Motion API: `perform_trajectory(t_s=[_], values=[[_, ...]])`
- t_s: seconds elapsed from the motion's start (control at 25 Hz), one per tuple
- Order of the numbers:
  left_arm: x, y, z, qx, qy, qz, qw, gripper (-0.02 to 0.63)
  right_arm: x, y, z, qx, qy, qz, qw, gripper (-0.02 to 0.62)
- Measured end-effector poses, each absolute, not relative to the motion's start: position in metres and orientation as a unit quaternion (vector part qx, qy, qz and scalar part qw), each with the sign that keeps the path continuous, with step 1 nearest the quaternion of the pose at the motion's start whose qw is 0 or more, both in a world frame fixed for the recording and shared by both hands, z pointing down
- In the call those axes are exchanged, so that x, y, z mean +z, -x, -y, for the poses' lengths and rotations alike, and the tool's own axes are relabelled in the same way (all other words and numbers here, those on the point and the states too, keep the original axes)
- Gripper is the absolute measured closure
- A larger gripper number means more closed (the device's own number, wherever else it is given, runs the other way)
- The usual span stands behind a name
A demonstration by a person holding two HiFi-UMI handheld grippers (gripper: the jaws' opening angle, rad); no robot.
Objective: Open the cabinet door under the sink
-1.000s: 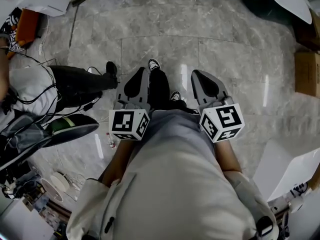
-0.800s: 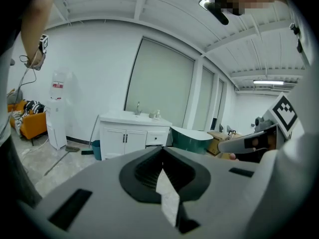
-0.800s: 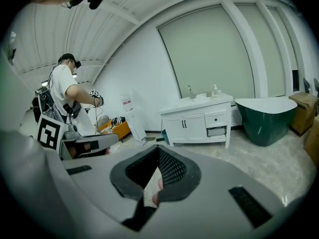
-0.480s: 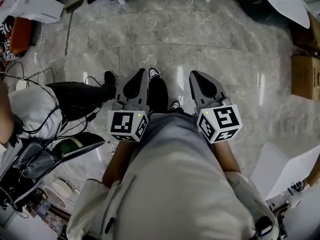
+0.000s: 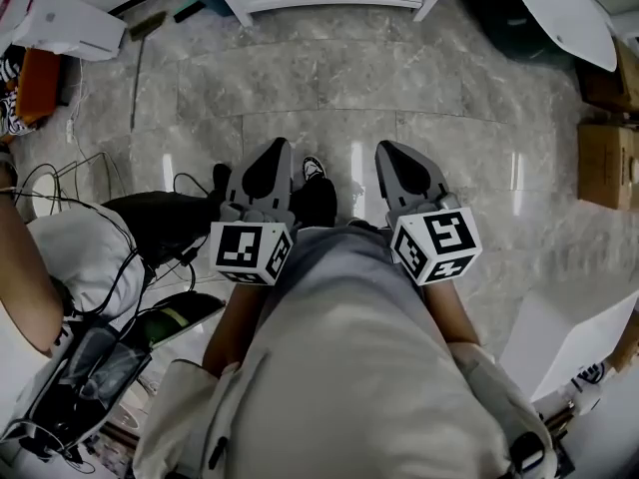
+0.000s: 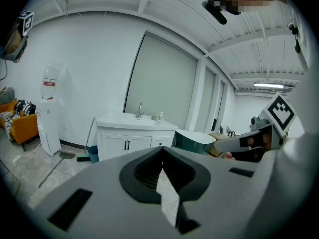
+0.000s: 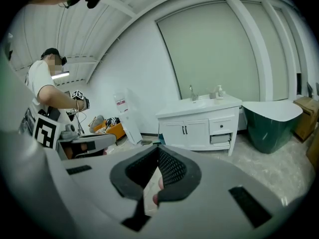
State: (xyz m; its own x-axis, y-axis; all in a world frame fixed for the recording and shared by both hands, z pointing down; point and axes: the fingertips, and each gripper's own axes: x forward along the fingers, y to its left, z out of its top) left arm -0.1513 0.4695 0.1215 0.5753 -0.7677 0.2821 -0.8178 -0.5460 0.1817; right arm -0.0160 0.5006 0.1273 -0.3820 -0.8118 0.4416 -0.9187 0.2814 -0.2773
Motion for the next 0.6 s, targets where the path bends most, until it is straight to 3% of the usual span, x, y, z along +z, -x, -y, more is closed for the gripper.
perform_trajectory(t_s=[0.6], values=[[0.099, 0.176, -0.384, 0.057, -0.885, 0.440, 0.141, 0.604, 0.105, 0.046, -0.415, 0.206, -0.573, 0.787, 0.098, 0.586]])
